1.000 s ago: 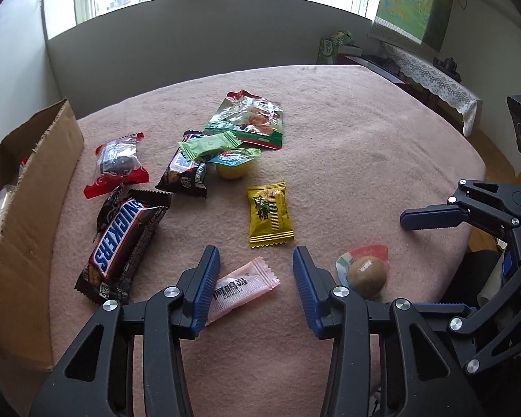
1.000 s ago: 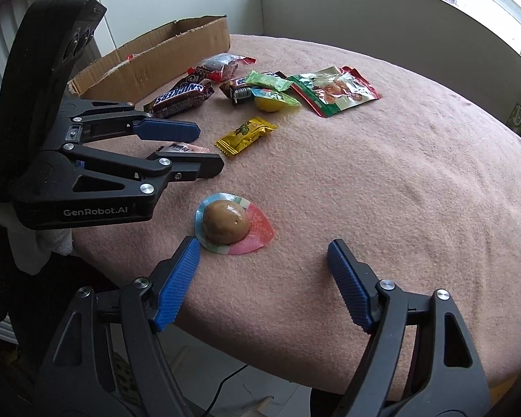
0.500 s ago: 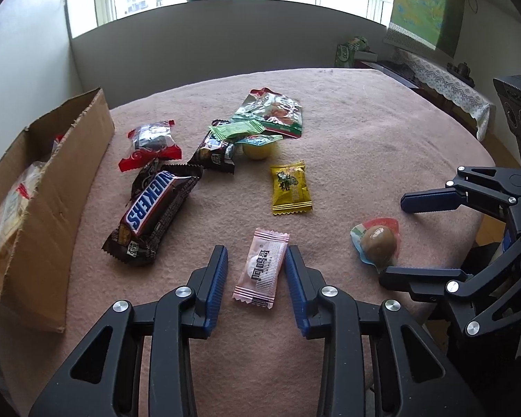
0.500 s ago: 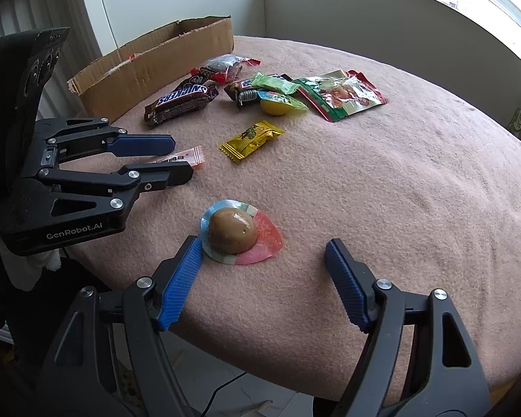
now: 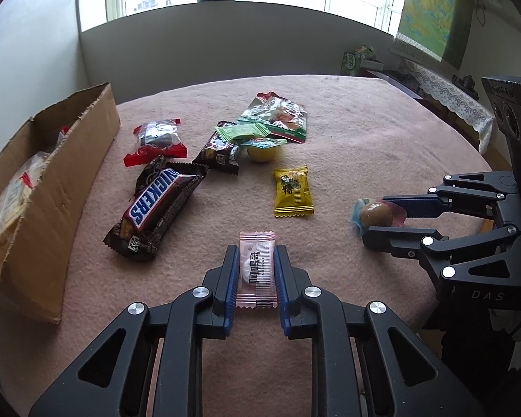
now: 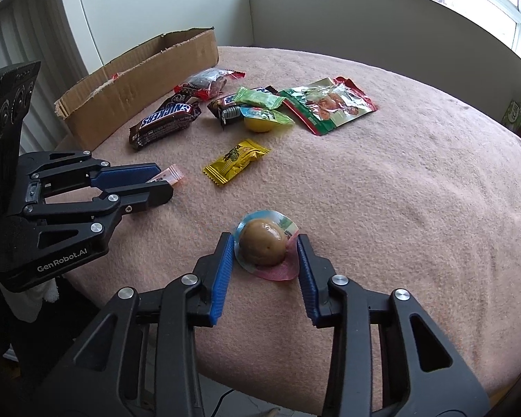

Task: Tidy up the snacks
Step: 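Carry the egg-shaped treat with the right tool and release it into the box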

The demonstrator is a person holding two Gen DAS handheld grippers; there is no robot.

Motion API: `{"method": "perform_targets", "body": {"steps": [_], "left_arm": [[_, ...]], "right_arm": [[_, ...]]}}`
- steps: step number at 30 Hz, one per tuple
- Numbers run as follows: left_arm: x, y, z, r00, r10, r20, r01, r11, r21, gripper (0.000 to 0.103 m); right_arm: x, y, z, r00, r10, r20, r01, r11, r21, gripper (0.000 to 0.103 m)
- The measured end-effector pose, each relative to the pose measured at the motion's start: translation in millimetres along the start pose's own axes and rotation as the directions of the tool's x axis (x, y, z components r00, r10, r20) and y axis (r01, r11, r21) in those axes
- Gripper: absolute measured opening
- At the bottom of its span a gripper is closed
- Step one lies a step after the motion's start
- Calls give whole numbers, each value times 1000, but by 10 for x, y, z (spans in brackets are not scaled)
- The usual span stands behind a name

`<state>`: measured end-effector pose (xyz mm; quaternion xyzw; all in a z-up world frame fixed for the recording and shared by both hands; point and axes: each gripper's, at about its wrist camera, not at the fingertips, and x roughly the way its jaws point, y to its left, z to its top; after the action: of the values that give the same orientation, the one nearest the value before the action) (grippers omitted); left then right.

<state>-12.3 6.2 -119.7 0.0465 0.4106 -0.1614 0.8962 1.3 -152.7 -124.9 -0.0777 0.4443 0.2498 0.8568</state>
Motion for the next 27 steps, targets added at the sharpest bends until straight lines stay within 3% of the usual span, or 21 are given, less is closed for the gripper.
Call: {"method": "perform_targets", "body": {"steps": [12,21,27], "left_arm": [[-244,134,115,996,22,87,-18,999,-42,18],[-592,553,342,975,89,205,-57,986,-156,18],[-778,967,392,952,175,252,-109,961,-256,18]], "right_arm": [[-181,3,193,999,-1,54,1,1000,13,31],[-313,295,815,988,41,151,-34,998,-53,31],[-212,590,1333,979,102,179,-86,992,-98,31]]}}
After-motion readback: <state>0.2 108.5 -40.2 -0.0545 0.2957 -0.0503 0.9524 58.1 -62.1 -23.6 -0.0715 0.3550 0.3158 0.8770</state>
